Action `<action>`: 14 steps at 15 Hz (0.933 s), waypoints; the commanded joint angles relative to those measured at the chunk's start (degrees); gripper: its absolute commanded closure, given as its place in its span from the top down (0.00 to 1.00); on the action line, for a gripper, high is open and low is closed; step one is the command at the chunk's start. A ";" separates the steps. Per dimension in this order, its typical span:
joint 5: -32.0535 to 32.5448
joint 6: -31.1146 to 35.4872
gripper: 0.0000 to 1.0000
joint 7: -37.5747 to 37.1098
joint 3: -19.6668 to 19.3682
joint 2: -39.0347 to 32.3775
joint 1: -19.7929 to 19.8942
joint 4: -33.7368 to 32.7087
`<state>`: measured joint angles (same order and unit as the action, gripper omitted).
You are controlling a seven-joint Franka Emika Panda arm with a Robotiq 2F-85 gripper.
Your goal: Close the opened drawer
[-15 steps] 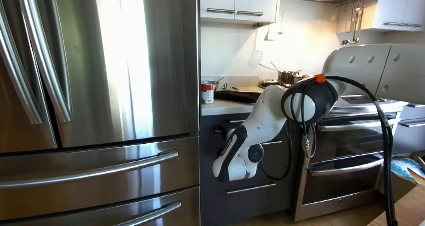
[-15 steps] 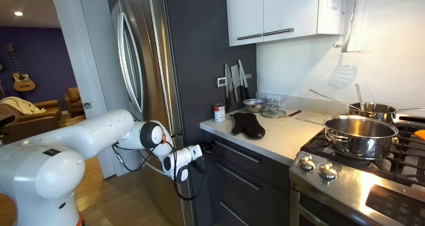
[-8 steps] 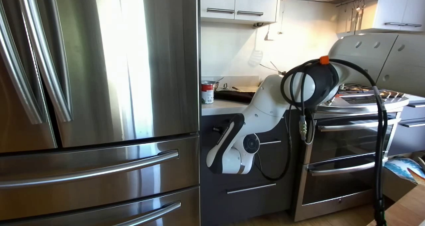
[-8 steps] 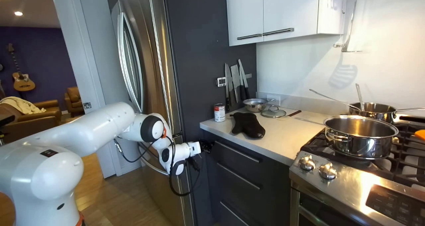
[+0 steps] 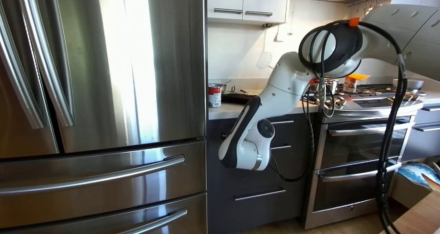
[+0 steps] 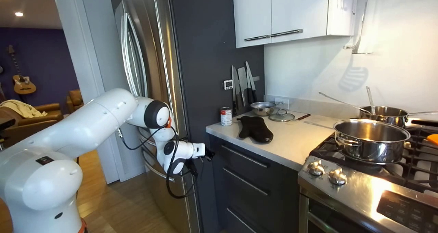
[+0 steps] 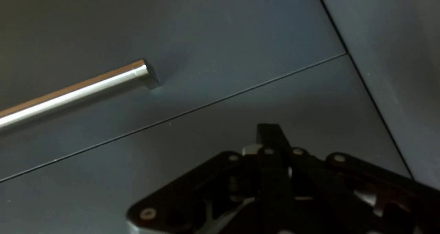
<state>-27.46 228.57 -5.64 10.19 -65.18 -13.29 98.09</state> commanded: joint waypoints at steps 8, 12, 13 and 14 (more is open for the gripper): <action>6.46 -20.83 0.56 5.89 3.79 27.20 11.80 34.44; 9.28 -32.95 0.87 11.92 2.22 40.24 16.22 44.99; 10.25 -36.71 0.94 13.61 1.94 43.63 17.26 46.93; 15.63 -40.95 0.99 10.52 -1.82 47.02 15.59 48.82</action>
<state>-19.53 197.75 5.95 12.04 -29.47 1.65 138.49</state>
